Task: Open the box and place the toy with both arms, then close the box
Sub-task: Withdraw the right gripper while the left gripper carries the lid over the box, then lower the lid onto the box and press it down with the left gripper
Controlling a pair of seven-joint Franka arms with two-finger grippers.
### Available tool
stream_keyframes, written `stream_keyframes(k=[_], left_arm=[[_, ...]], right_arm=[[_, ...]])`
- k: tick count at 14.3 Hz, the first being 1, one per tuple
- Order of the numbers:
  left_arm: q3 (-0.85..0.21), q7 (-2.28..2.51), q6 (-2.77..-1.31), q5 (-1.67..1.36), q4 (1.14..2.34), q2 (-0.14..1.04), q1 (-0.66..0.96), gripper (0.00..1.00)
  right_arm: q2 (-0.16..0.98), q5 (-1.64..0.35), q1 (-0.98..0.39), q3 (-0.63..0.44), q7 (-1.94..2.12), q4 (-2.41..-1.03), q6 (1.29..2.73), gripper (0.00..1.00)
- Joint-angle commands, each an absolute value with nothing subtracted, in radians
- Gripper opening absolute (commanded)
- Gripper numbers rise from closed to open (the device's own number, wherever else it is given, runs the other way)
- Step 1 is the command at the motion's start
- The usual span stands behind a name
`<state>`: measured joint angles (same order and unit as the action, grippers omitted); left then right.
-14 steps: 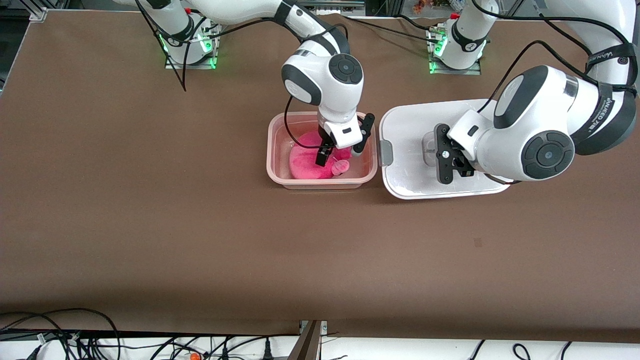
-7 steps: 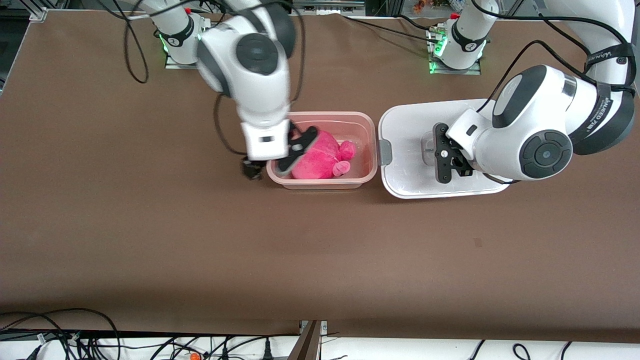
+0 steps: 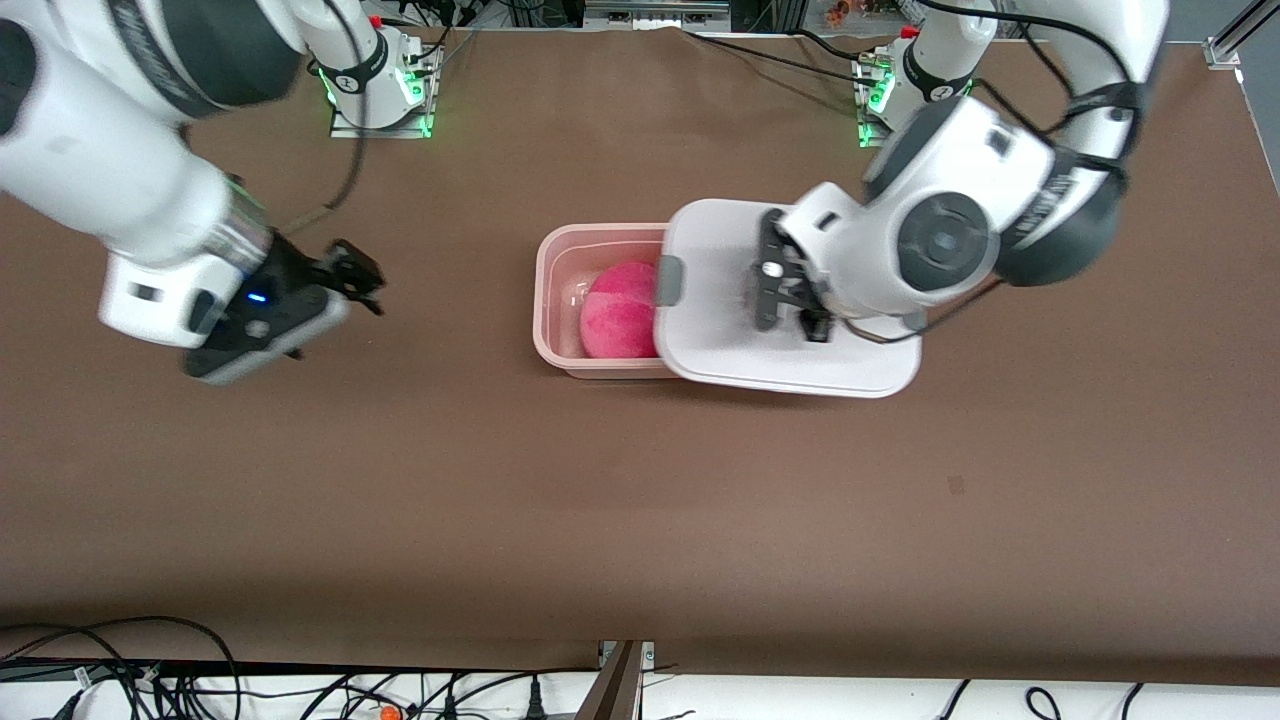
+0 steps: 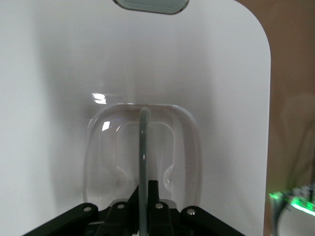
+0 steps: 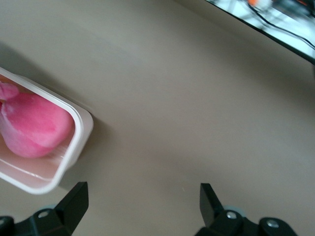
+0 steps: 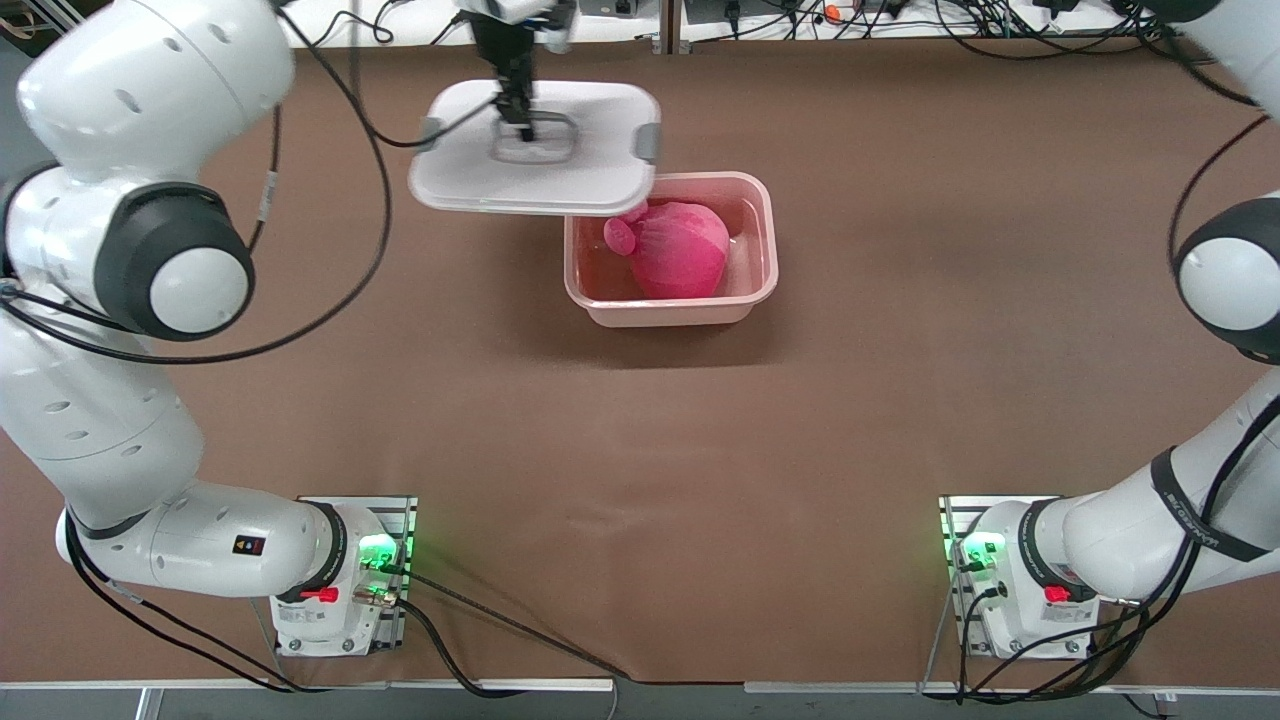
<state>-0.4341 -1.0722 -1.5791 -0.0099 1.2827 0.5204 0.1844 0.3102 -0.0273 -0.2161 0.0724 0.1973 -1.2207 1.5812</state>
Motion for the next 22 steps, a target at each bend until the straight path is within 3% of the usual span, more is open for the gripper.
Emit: stream_keyframes(k=[1, 4, 8, 13, 22], left_arm=[[-0.416, -1.025, -1.705, 0.006, 1.256, 0.592, 0.313, 0.0], [-0.417, -0.913, -1.77, 0.109, 1.256, 0.647, 0.402, 0.0], [-0.407, -0.885, -1.792, 0.17, 1.261, 0.686, 0.472, 0.0], [-0.408, -0.681, -1.83, 0.163, 1.293, 0.701, 0.492, 0.0], [-0.41, -0.741, -1.825, 0.172, 1.359, 0.698, 0.486, 0.0]], right_arm=[[0.155, -0.07, -0.229, -0.006, 0.145, -1.362, 1.542, 1.0], [0.039, -0.074, -0.229, -0.07, 0.058, -1.498, 1.546, 1.0], [0.009, -0.049, -0.224, -0.152, 0.048, -1.562, 1.543, 1.0], [0.009, 0.008, -0.229, -0.143, -0.037, -1.559, 1.539, 1.0], [0.021, 0.003, -0.227, -0.15, -0.018, -1.499, 1.549, 1.0]])
